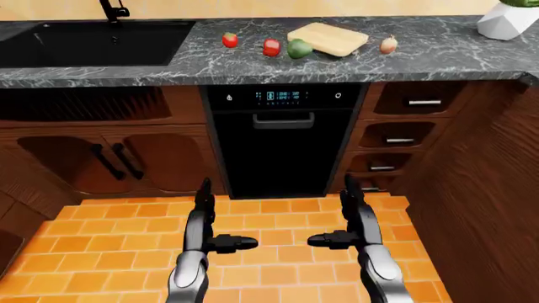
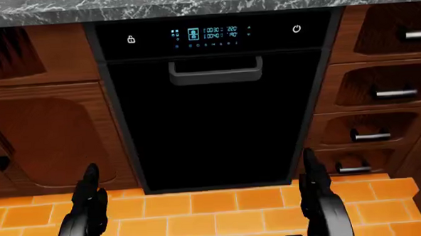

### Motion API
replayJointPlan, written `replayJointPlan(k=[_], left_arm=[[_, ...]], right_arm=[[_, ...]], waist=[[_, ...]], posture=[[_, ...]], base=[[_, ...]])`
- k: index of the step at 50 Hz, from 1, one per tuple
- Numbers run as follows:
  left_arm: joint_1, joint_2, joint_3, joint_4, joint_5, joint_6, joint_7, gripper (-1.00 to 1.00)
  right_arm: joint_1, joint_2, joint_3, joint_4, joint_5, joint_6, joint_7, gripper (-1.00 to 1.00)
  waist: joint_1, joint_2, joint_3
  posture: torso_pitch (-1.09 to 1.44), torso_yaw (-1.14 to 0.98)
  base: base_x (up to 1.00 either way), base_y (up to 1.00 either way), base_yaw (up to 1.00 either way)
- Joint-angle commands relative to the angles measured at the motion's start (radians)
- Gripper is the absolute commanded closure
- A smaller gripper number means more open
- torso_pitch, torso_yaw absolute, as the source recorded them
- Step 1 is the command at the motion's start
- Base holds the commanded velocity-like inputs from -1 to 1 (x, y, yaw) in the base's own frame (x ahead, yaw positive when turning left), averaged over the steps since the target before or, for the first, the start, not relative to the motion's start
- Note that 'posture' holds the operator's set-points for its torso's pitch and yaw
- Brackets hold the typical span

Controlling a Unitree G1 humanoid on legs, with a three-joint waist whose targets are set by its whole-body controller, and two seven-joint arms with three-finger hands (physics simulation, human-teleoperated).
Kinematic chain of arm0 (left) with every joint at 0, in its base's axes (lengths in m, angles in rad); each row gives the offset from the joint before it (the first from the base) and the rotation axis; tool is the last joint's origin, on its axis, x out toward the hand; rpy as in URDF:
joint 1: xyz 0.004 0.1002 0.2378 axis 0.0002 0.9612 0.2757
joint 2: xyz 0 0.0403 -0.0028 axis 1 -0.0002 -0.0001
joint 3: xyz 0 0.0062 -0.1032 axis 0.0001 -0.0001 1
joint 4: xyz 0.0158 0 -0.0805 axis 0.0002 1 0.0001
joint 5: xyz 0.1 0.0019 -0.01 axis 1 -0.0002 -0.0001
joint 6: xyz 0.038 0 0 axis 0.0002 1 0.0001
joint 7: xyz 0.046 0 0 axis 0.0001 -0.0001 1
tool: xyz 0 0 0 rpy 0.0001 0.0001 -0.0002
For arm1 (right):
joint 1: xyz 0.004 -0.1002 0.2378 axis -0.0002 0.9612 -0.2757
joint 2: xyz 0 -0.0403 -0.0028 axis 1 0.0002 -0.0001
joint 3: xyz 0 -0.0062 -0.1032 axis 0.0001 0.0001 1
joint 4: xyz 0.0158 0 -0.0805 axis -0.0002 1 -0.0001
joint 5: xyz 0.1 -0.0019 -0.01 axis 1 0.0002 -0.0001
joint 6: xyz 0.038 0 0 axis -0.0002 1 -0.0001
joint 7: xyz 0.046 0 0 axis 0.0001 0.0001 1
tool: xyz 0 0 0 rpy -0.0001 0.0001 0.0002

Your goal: Place the avocado, onion, tomato and bell pepper on the cutting board.

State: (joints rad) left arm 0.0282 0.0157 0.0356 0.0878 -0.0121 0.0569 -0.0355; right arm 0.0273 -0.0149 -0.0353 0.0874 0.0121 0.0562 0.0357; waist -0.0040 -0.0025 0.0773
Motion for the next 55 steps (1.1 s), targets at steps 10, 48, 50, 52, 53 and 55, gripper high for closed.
replayJointPlan(k=[10, 48, 50, 52, 53, 55], left_arm=[[-0.136, 0.035, 0.024, -0.346, 0.079, 0.189, -0.018, -1.0], [-0.686, 0.262, 0.143, -0.629, 0.023, 0.73, -0.013, -1.0], [-0.687, 0.266, 0.146, -0.628, 0.024, 0.727, -0.009, -1.0], [-0.686, 0.269, 0.151, -0.634, 0.022, 0.731, -0.009, -1.0], [-0.686, 0.273, 0.157, -0.639, 0.019, 0.737, -0.01, -1.0], [-0.685, 0.279, 0.157, -0.644, 0.019, 0.736, -0.011, -1.0]], right_arm=[[-0.052, -0.024, -0.004, -0.531, -0.081, 0.299, 0.031, -1.0], [-0.543, -0.252, -0.179, -0.911, -0.093, 0.898, 0.134, -1.0], [-0.557, -0.259, -0.179, -0.907, -0.086, 0.905, 0.131, -1.0], [-0.562, -0.266, -0.177, -0.909, -0.084, 0.91, 0.13, -1.0], [-0.565, -0.27, -0.182, -0.913, -0.081, 0.915, 0.131, -1.0], [-0.575, -0.277, -0.181, -0.912, -0.078, 0.922, 0.131, -1.0]], waist=[[0.008, -0.009, -0.079], [0.001, 0.0, -0.032], [-0.009, 0.037, -0.039], [-0.011, 0.106, -0.063], [0.004, 0.067, -0.04], [0.004, 0.08, -0.039]], posture=[[0.0, 0.0], [0.0, 0.0], [0.0, 0.0], [0.0, 0.0], [0.0, 0.0], [0.0, 0.0]], base=[[0.0, 0.0, 0.0], [0.23, 0.0, 0.0], [0.5, 0.0, 0.0], [0.49, 0.0, 0.0], [0.48, 0.0, 0.0], [0.48, 0.0, 0.0]])
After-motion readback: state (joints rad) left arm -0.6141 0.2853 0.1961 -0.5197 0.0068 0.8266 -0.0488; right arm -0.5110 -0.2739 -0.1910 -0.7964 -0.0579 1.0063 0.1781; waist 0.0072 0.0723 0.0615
